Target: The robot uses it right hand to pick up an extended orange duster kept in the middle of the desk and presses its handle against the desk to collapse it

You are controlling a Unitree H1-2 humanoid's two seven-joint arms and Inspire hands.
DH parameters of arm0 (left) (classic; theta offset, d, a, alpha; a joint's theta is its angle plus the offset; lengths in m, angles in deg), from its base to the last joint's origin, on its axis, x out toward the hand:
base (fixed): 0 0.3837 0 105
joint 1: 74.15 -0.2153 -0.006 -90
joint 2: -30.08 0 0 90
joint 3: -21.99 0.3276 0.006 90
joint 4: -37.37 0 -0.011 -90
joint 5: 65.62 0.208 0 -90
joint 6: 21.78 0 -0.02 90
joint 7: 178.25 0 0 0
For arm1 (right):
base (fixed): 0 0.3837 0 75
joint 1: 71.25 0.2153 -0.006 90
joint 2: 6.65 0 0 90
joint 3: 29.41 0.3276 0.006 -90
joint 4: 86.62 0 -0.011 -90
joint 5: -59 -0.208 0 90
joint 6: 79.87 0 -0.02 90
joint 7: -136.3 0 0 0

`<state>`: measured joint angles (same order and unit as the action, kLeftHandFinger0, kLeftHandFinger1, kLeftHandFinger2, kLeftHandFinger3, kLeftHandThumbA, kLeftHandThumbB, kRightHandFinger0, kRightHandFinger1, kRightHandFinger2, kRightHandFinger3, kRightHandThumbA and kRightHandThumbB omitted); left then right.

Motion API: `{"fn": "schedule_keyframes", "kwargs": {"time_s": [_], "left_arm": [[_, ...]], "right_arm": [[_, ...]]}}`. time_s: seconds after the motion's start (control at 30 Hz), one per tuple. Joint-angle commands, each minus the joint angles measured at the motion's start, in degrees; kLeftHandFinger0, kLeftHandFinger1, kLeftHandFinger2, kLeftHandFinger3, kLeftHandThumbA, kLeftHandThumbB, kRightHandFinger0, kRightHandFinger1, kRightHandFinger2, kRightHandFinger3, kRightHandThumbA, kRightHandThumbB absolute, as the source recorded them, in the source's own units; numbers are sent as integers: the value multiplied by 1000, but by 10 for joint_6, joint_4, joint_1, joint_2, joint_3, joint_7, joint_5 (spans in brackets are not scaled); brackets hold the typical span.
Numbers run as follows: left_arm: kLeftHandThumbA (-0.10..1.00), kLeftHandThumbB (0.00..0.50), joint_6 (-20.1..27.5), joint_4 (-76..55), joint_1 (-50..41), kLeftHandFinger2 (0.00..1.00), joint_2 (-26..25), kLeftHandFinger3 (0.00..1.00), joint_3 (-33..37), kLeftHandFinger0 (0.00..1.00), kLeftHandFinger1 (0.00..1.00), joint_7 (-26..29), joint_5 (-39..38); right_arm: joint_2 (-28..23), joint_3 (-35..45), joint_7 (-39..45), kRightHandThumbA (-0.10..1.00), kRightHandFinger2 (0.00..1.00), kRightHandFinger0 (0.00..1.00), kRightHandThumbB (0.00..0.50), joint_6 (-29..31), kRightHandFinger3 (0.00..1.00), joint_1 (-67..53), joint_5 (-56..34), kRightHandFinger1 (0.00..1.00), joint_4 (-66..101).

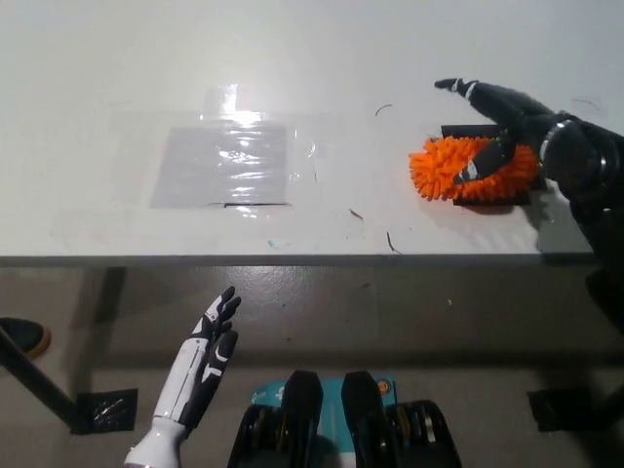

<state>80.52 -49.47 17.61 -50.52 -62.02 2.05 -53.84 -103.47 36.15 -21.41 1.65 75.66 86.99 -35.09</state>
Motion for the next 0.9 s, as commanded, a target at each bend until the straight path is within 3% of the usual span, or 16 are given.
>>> {"fn": "schedule_keyframes", "kwargs": {"time_s": [0.0,0.13,0.3,0.6,0.8,0.87], "left_arm": [[1000,193,23,-6,5,1000,-4,1000,1,1000,1000,2,6],[1000,199,24,-4,6,1000,-3,1000,-1,1000,1000,1,3],[1000,183,20,-8,6,1000,-4,1000,1,1000,1000,0,8],[1000,179,20,-10,7,1000,-3,1000,-2,1000,1000,-1,1],[1000,138,19,-10,6,1000,-3,1000,1,1000,1000,2,13],[1000,135,17,-11,6,1000,-3,1000,1,1000,1000,0,11]], "right_arm": [[3,-16,18,1000,1000,1000,380,-4,1000,55,23,1000,-29],[10,-34,24,1000,1000,1000,433,9,1000,72,24,1000,-71],[18,-47,26,1000,1000,1000,445,12,1000,81,29,1000,-102],[30,-63,3,1000,1000,1000,431,29,1000,106,38,1000,-205],[27,-65,-3,1000,1000,1000,439,50,1000,107,38,1000,-247],[28,-64,-11,1000,1000,1000,378,60,1000,108,37,1000,-256]]}}
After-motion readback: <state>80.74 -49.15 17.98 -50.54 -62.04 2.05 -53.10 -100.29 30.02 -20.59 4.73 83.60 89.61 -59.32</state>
